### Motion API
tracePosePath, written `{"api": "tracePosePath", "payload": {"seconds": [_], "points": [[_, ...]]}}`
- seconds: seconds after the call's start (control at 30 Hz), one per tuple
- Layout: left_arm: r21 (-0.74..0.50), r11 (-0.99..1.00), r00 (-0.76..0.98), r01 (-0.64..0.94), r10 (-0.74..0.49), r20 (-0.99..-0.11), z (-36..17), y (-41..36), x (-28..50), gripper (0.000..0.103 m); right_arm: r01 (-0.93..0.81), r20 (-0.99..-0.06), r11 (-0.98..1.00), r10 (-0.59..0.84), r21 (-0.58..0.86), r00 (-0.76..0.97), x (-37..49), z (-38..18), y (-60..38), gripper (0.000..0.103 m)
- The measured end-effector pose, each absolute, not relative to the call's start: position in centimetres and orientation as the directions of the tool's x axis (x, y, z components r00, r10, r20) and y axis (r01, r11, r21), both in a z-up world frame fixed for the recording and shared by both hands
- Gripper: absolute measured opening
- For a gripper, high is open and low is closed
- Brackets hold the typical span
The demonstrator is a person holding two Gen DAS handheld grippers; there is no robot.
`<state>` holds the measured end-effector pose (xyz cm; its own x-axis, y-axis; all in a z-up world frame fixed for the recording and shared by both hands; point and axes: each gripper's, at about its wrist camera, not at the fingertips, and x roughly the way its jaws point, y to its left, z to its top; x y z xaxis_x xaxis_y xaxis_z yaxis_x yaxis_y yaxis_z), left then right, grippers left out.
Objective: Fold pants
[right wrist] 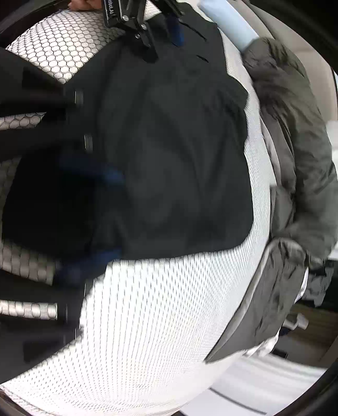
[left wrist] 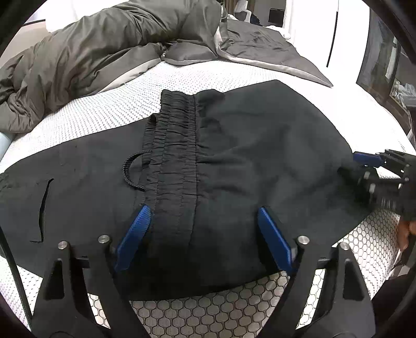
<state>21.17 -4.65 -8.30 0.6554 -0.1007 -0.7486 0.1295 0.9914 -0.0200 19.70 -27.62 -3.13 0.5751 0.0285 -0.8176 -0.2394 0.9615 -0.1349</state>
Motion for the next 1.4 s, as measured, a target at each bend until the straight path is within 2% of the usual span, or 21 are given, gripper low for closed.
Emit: {"api": "tracePosePath", "payload": {"seconds": [0.13,0.2,0.3,0.37,0.43,0.5,0.53,0.6,0.7,0.73,0.77,0.83,0.87,0.9,1.03,1.2,1.33,1.4], "points": [[-0.027,0.991,0.656,0.128,-0.105,-0.747,-8.2,-4.3,21.1,0.08,-0.241,-0.819,0.968,0.083,-0.069,0.568,19.8,-3.0,-28.9,0.035],[-0.021,0.992,0.659,0.127,-0.1,-0.746,-8.2,-4.3,21.1,0.08,-0.24,-0.816,0.97,0.098,-0.051,0.569,19.5,-2.9,-29.0,0.04],[-0.015,0.992,0.663,0.127,-0.095,-0.743,-8.1,-4.2,20.9,0.08,-0.234,-0.808,0.97,0.089,-0.061,0.582,19.1,-2.4,-29.1,0.061],[-0.013,0.992,0.666,0.128,-0.096,-0.74,-7.9,-3.8,20.6,0.08,-0.244,-0.806,0.968,0.098,-0.059,0.584,18.7,-2.1,-29.2,0.081],[-0.007,0.993,0.668,0.117,-0.084,-0.739,-7.8,-3.2,20.2,0.08,-0.255,-0.81,0.964,0.089,-0.076,0.58,18.3,-2.3,-29.3,0.081],[-0.011,0.994,0.651,0.105,-0.077,-0.755,-8.3,-2.2,19.8,0.078,-0.269,-0.837,0.958,0.07,-0.094,0.543,18.5,-3.3,-29.3,0.069],[-0.011,0.995,0.643,0.101,-0.073,-0.763,-8.5,-1.9,19.6,0.077,-0.273,-0.842,0.959,0.084,-0.077,0.532,18.8,-3.4,-29.5,0.055],[-0.003,0.996,0.618,0.086,-0.056,-0.784,-8.9,-1.2,19.4,0.077,-0.261,-0.848,0.965,0.116,-0.027,0.517,19.0,-3.3,-30.4,0.054],[-0.011,0.998,0.618,0.064,-0.048,-0.784,-7.8,-0.1,18.4,0.078,-0.237,-0.835,0.969,0.075,-0.067,0.545,18.7,-2.7,-30.6,0.054],[-0.03,0.998,0.63,0.061,-0.062,-0.774,-7.1,0.5,17.9,0.08,-0.239,-0.828,0.969,0.086,-0.06,0.554,18.5,-2.4,-30.6,0.063],[-0.035,0.998,0.647,0.044,-0.056,-0.76,-6.4,1.2,17.4,0.083,-0.243,-0.822,0.969,0.097,-0.052,0.562,18.3,-2.1,-30.5,0.084],[-0.04,0.999,0.671,-0.031,-0.009,-0.742,-5.3,3.8,16.5,0.091,-0.251,-0.798,0.967,0.117,-0.044,0.591,17.8,-1.5,-30.3,0.099],[-0.073,0.995,0.676,-0.065,-0.009,-0.737,-5.0,5.4,16.2,0.1,-0.257,-0.782,0.965,0.126,-0.045,0.611,17.5,-1.1,-30.3,0.099],[-0.12,0.987,0.68,-0.106,-0.016,-0.733,-4.8,7.3,15.8,0.103,-0.264,-0.773,0.964,0.134,-0.045,0.62,17.3,-0.9,-30.3,0.099],[-0.319,0.903,0.685,-0.287,-0.039,-0.727,-5.0,15.3,13.7,0.102,-0.266,-0.777,0.964,0.154,-0.018,0.61,17.3,-0.9,-30.8,0.099],[-0.451,0.772,0.667,-0.448,-0.048,-0.744,-7.3,22.6,11.7,0.102,-0.239,-0.783,0.971,0.166,0.022,0.599,17.5,-1.1,-31.2,0.099],[-0.613,0.604,0.709,-0.509,-0.11,-0.696,-9.6,26.5,12.4,0.099,-0.267,-0.768,0.96,0.232,0.083,0.597,17.5,-0.9,-31.0,0.099],[-0.634,0.614,0.746,-0.47,-0.108,-0.657,-9.2,27.2,13.5,0.089,-0.288,-0.765,0.951,0.269,0.114,0.585,17.7,-1.2,-30.8,0.099]]}}
